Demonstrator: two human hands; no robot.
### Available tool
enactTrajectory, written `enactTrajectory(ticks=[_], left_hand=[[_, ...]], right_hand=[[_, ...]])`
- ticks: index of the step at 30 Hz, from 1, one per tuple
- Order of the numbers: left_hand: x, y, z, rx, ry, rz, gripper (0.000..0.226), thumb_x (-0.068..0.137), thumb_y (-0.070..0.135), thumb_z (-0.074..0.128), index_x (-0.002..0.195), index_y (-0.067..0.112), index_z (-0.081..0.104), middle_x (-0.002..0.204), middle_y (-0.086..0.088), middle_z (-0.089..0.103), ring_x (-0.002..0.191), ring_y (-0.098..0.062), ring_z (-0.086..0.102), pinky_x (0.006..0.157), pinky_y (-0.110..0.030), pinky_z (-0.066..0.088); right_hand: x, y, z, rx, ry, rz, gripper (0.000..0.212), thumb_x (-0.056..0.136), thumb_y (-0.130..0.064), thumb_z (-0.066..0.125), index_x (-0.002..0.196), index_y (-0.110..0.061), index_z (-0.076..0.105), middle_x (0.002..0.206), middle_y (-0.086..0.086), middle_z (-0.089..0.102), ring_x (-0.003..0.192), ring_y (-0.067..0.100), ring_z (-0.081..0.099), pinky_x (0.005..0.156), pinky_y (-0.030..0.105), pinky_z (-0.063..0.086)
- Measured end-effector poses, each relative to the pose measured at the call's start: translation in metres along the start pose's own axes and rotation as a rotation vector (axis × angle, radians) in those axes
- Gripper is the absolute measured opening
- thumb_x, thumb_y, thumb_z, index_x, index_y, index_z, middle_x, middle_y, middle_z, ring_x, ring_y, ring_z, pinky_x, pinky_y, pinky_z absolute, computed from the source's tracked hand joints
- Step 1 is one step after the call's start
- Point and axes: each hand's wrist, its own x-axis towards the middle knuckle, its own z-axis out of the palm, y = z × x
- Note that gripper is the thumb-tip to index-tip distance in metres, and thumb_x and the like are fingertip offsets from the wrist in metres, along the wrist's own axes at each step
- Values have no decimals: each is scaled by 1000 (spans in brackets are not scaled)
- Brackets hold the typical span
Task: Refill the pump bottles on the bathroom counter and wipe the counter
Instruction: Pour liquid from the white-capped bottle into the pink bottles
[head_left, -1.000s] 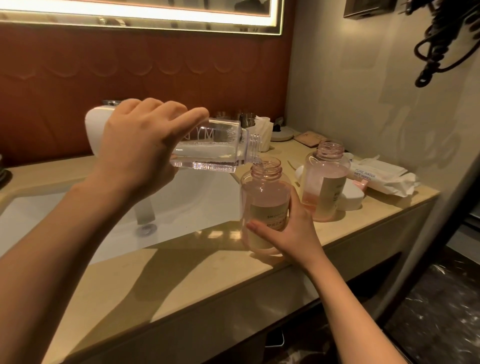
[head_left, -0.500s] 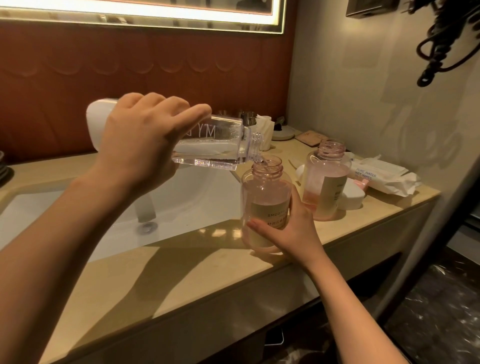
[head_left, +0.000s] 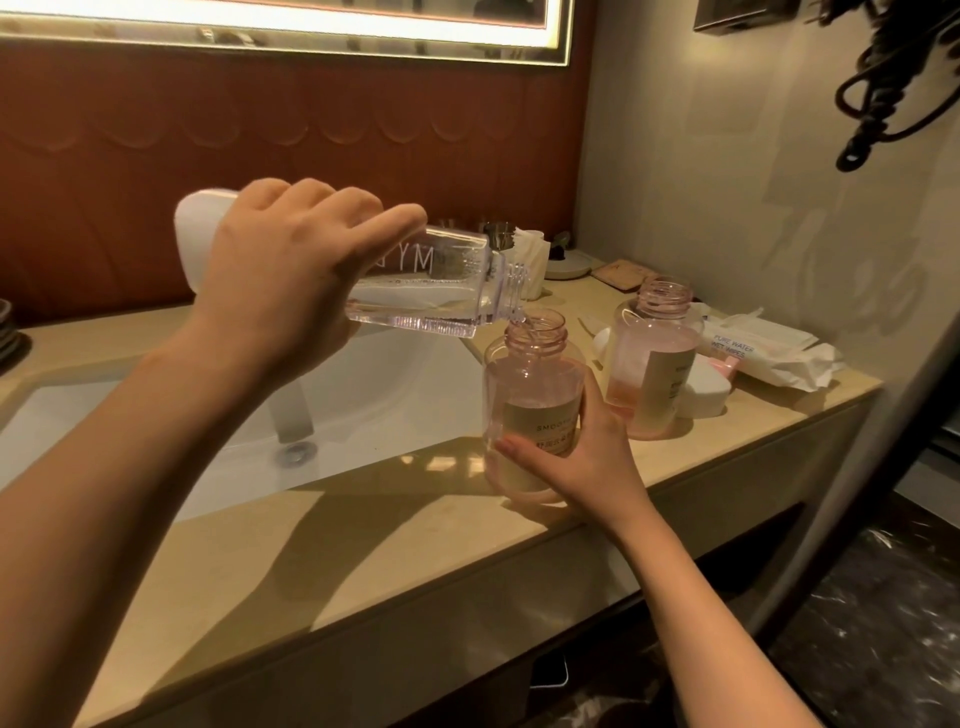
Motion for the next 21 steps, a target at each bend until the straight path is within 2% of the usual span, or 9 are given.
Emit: enactTrajectory(ticks=[15,21], left_hand=[[2,0,-2,13,-26,8,70,64,3,81,126,15,51,109,-18,65,88,-40,60,72,-47,45],[3,0,-2,12,-19,9,70,64,3,82,126,14,51,109,-19,65,88,-40,61,72,-47,45]], right_hand=[[0,-1,0,8,1,-20,87,57,-65,69,130,-30,37,117,-29,48,110,-5,50,89,8,41],[0,0,0,-4,4,-13,90,57,-66,68,133,-27,37,117,-28,48,112,-4,48,90,10,40]])
